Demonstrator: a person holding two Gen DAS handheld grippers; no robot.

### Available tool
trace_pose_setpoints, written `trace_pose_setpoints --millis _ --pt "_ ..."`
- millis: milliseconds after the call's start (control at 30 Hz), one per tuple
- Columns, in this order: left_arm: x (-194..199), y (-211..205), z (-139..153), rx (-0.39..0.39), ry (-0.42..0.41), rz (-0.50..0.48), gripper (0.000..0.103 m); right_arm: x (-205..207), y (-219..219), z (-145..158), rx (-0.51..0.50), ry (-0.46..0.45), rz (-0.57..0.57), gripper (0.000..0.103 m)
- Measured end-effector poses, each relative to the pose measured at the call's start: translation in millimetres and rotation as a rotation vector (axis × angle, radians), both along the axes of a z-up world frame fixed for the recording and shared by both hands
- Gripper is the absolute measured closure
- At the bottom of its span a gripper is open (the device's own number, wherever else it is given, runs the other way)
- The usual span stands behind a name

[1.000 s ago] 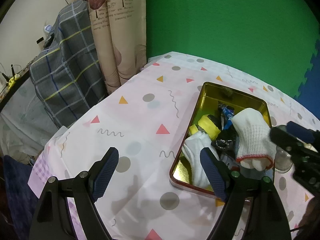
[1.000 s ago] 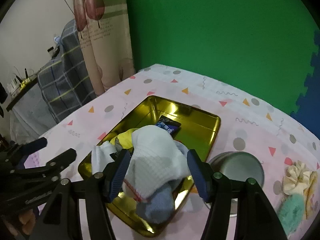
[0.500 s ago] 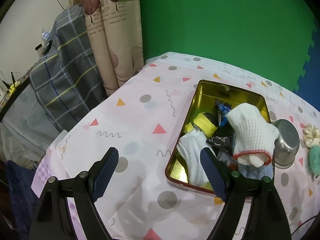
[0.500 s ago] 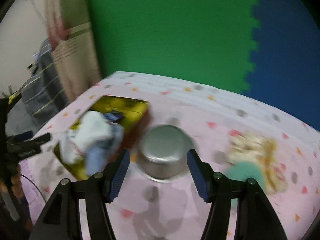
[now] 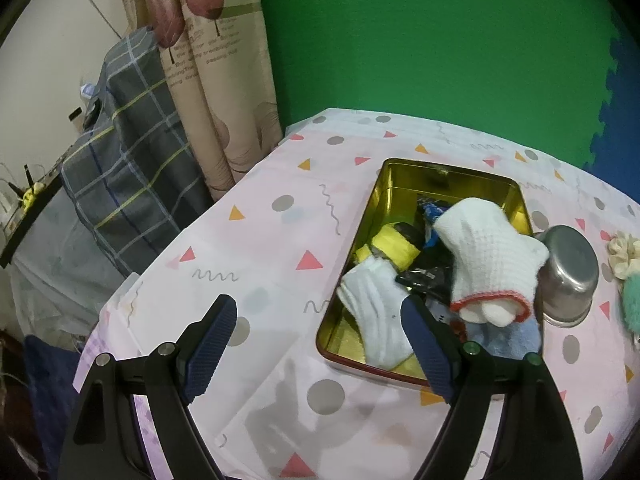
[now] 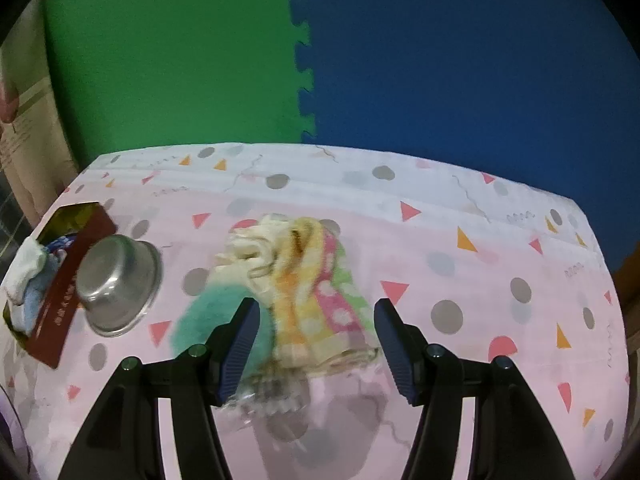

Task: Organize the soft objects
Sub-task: 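Move the right tool to the striped towel and grasp it, then lift the striped towel with the right tool while the left grasps the green pom-pom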

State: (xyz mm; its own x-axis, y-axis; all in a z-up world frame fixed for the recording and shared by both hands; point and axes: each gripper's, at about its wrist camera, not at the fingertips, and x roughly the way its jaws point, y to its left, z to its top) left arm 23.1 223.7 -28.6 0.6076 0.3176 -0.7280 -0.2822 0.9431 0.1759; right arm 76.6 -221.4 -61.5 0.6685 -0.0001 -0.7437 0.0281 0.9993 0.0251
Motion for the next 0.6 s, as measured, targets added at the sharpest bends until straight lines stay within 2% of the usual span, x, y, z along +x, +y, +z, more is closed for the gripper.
trace_pose_setpoints --millis 367,467,600 --pt "2 -58 18 0.001 -0.004 -0.141 0.016 48 -11 -48 0.008 0.088 0.025 0.042" --pt "6 -81 17 0.001 0.005 -0.194 0.016 52 -18 -53 0.047 0.077 0.027 0.042" --pt "13 -115 14 -0.002 0.026 -0.27 0.016 51 -23 -55 0.041 0.059 0.032 0.042"
